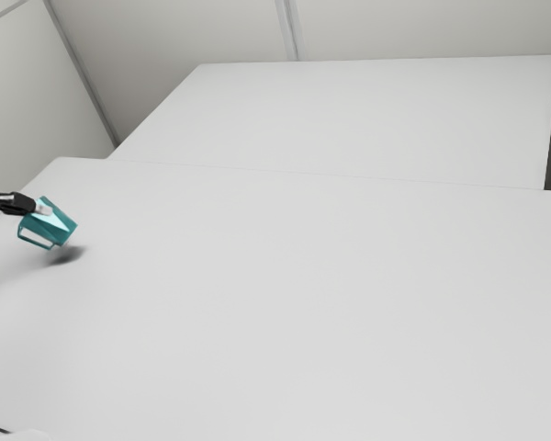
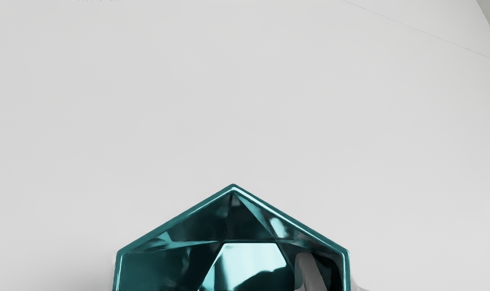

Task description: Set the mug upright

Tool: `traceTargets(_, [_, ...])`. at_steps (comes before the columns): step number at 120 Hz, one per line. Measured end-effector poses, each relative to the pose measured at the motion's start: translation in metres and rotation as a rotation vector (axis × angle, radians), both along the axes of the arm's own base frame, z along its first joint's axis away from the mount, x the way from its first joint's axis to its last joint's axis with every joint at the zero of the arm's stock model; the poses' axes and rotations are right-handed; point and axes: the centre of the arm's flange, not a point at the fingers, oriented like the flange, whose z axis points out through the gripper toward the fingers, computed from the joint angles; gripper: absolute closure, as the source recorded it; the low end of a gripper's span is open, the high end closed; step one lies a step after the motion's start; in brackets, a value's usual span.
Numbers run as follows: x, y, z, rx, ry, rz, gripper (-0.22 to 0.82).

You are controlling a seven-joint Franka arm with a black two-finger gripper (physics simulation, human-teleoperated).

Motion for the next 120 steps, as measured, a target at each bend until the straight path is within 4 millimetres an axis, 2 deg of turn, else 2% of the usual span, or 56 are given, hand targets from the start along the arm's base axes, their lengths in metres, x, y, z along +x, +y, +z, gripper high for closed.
traceTargets(17, [0.031,-0.054,0.03,0.079,0.055,-0.06,0.78])
traceTargets(33, [0.054,-0.125,0.056,0.2,0.143,-0.121,0.78])
traceTargets(52, [0.064,-0.197,0.066,0.383,0.237,-0.125,0.78])
traceTargets(80, [0.056,-0.3,0.096,0.609,0.317,-0.058,0.79])
traceTargets(89, [0.045,-0.336,0.089,0.634,0.332,-0.023,0.79])
traceTargets(106, [0.034,-0.399,0.09,0.675,0.327,0.051,0.79])
traceTargets(113, [0.029,-0.417,0.089,0.682,0.331,0.093,0.79])
traceTargets(120, [0.023,-0.423,0.087,0.692,0.341,0.149,0.79])
